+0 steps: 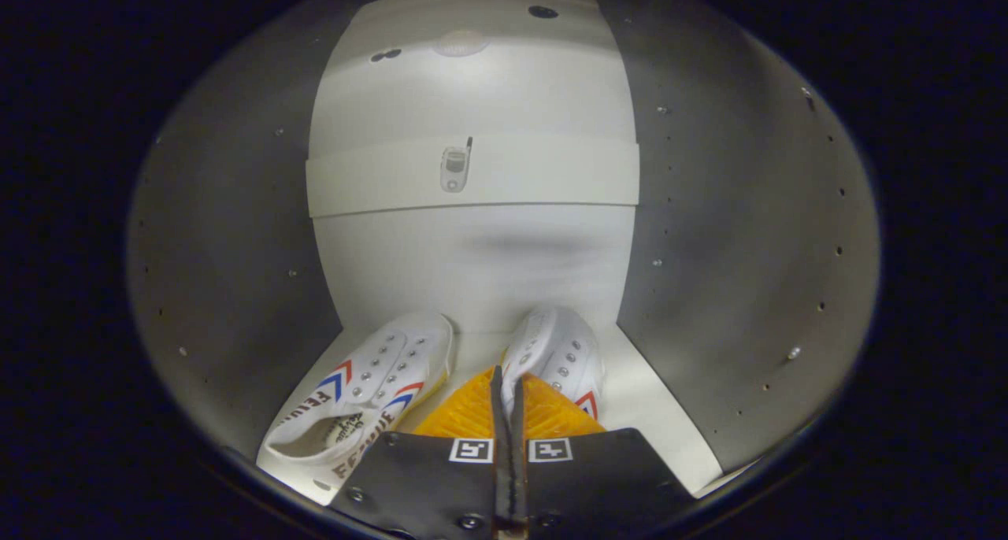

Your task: Open the shoe cabinet door, grab the shoes and put them into the shoe cabinet, then close the shoe cabinet door.

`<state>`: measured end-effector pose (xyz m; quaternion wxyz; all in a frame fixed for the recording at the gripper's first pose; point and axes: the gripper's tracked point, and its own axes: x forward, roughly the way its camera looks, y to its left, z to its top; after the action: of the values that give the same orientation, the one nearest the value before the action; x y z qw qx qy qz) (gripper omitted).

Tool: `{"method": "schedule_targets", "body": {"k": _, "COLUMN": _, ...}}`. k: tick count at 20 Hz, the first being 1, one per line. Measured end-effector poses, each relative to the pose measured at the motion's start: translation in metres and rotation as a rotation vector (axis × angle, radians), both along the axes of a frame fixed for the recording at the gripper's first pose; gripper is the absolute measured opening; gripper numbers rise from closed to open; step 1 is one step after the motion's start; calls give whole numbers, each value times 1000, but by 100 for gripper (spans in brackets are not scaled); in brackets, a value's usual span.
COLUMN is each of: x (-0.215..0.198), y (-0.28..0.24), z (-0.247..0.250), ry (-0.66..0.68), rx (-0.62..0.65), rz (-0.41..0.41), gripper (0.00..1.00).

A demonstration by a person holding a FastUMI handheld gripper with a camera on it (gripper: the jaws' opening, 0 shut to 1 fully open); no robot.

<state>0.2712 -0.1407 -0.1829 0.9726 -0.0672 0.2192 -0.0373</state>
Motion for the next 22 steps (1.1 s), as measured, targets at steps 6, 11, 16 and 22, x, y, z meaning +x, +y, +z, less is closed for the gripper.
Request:
{"method": "schedule_targets", "body": {"k": 6, "x": -2, "y": 4, "z": -5, "ry": 12, "rx": 19, "rz": -7, "gripper": 8}}
{"method": "schedule_targets", "body": {"k": 11, "x": -18, "y": 9, "z": 3, "ry": -15, "rx": 32, "rz": -5, "gripper": 22}}
{"method": "schedule_targets", "body": {"k": 16, "x": -50, "y": 9, "z": 31, "ry": -77, "rx": 35, "rz": -22, "gripper": 22}}
{"method": "schedule_targets", "body": {"k": 22, "x": -107, "y": 11, "z": 72, "ry": -193, "rx": 12, "rz": -40, "gripper": 22}}
